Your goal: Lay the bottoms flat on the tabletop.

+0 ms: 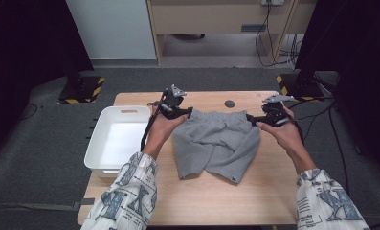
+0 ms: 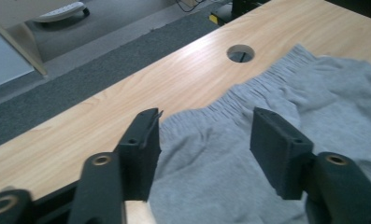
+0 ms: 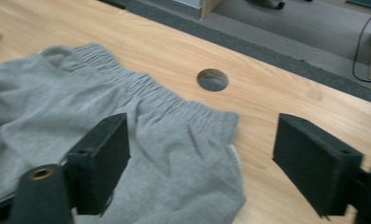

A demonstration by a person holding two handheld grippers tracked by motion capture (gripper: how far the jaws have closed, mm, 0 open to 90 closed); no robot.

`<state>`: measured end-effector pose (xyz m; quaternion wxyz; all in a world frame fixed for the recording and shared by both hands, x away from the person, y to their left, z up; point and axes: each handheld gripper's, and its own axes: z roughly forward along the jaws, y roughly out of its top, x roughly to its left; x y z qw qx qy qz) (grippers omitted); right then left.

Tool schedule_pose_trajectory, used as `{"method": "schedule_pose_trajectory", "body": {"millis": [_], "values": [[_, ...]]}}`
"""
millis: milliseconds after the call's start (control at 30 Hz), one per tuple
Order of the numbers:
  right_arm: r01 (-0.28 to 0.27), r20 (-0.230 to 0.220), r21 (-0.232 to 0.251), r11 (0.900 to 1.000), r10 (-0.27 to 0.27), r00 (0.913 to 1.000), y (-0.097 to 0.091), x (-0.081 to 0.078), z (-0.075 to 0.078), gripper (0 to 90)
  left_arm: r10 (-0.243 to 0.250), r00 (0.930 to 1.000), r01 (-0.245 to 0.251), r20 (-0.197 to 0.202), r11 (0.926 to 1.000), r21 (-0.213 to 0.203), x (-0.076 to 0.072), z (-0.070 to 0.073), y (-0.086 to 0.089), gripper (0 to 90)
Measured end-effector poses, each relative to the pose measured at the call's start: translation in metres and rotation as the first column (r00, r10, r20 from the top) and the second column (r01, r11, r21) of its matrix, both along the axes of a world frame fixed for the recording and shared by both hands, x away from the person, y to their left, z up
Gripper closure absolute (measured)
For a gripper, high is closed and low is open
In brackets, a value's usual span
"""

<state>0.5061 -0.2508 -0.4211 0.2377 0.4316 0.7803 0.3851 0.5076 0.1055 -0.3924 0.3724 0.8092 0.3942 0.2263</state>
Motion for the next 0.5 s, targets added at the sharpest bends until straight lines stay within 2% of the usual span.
{"method": "schedule_pose_trajectory", "body": {"millis": [100, 200, 267, 400, 500], "values": [[-0.037, 0.006, 0.005, 0.9993, 0.037, 0.9993, 0.004, -0.01, 0.0, 13.9, -0.006, 1.0, 0.006, 0.002, 1.0, -0.006, -0.014, -0.004, -0.002, 29.7], [-0.059, 0.018, 0.008, 0.9983, 0.058, 0.9981, 0.006, -0.023, 0.0, 17.3, -0.02, 0.9998, 0.02, 0.003, 0.9996, -0.018, -0.028, -0.007, -0.004, 23.0], [-0.069, 0.018, 0.005, 0.9976, 0.069, 0.9974, 0.007, -0.033, -0.001, 25.1, -0.046, 0.9989, 0.046, 0.009, 0.9989, -0.013, -0.04, -0.01, -0.005, 21.0], [-0.102, 0.019, 0.0, 0.9948, 0.102, 0.9946, 0.006, -0.056, -0.01, 38.0, -0.063, 0.998, 0.063, 0.009, 0.9976, -0.027, -0.061, -0.02, -0.006, 19.7], [-0.108, 0.02, 0.015, 0.994, 0.108, 0.994, 0.003, -0.074, -0.018, 44.6, -0.079, 0.9968, 0.08, 0.014, 0.9964, -0.028, -0.076, -0.03, -0.008, 19.0]]}}
